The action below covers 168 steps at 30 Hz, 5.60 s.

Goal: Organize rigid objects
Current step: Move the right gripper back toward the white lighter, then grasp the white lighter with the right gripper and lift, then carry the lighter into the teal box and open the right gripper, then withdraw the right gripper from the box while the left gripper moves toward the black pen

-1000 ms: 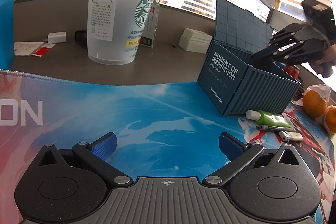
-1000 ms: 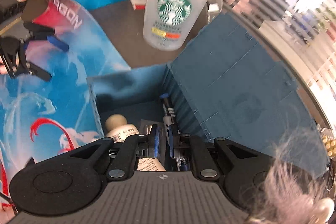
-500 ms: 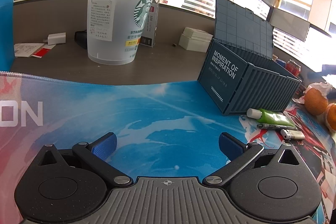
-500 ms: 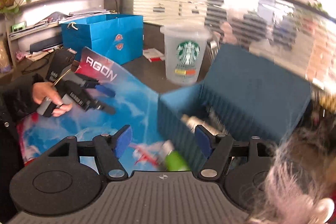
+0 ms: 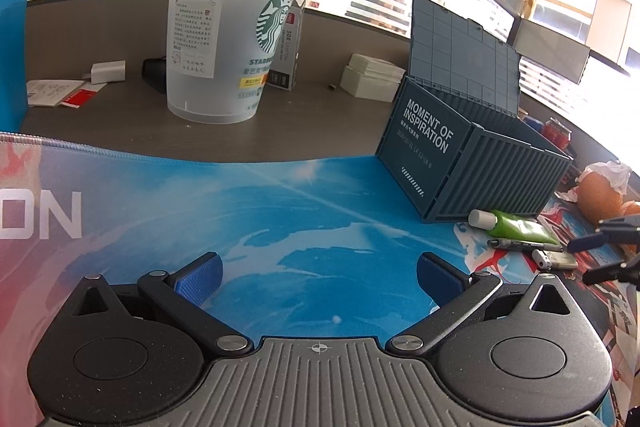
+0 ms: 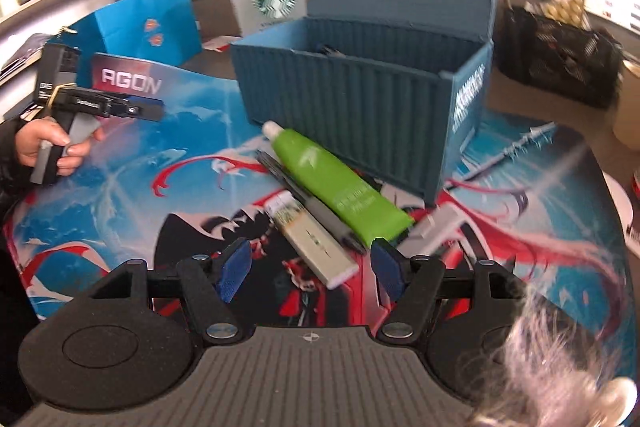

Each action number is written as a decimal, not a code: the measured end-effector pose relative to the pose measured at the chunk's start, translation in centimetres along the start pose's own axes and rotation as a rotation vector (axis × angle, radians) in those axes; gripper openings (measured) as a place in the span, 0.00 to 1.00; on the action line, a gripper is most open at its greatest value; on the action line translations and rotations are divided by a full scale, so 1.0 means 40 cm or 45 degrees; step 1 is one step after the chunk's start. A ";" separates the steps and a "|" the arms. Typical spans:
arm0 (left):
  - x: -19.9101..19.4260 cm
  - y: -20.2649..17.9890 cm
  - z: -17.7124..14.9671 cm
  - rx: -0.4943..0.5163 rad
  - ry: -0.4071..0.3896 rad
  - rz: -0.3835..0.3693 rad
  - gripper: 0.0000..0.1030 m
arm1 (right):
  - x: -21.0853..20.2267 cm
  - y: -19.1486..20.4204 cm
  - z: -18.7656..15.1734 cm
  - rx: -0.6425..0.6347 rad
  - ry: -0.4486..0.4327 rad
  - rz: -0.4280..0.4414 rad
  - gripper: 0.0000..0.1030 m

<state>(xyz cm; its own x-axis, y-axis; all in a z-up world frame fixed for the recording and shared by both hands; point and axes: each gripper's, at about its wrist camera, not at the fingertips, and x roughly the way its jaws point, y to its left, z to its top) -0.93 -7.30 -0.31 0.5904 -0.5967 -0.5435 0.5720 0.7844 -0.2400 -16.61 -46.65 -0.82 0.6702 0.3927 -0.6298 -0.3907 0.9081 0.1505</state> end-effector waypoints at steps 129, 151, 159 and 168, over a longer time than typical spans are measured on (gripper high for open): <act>0.005 -0.013 -0.001 0.033 0.012 0.034 1.00 | 0.262 -0.029 0.456 -0.610 0.238 -0.019 0.21; 0.004 -0.015 0.000 0.039 0.007 0.020 1.00 | 0.022 0.036 0.370 -0.411 -0.187 0.050 0.50; -0.007 -0.109 -0.013 0.197 -0.034 -0.107 1.00 | -0.094 0.057 0.160 -0.241 -0.282 0.104 0.88; 0.057 -0.303 0.005 0.427 0.021 -0.415 1.00 | -0.082 0.010 -0.005 0.026 -0.290 0.157 0.90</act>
<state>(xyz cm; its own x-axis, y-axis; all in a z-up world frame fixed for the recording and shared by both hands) -6.38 -18.20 1.52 0.3416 -0.7982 -0.4962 0.8803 0.4566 -0.1284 -19.09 -47.61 1.16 0.7439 0.5212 -0.4183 -0.4670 0.8531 0.2325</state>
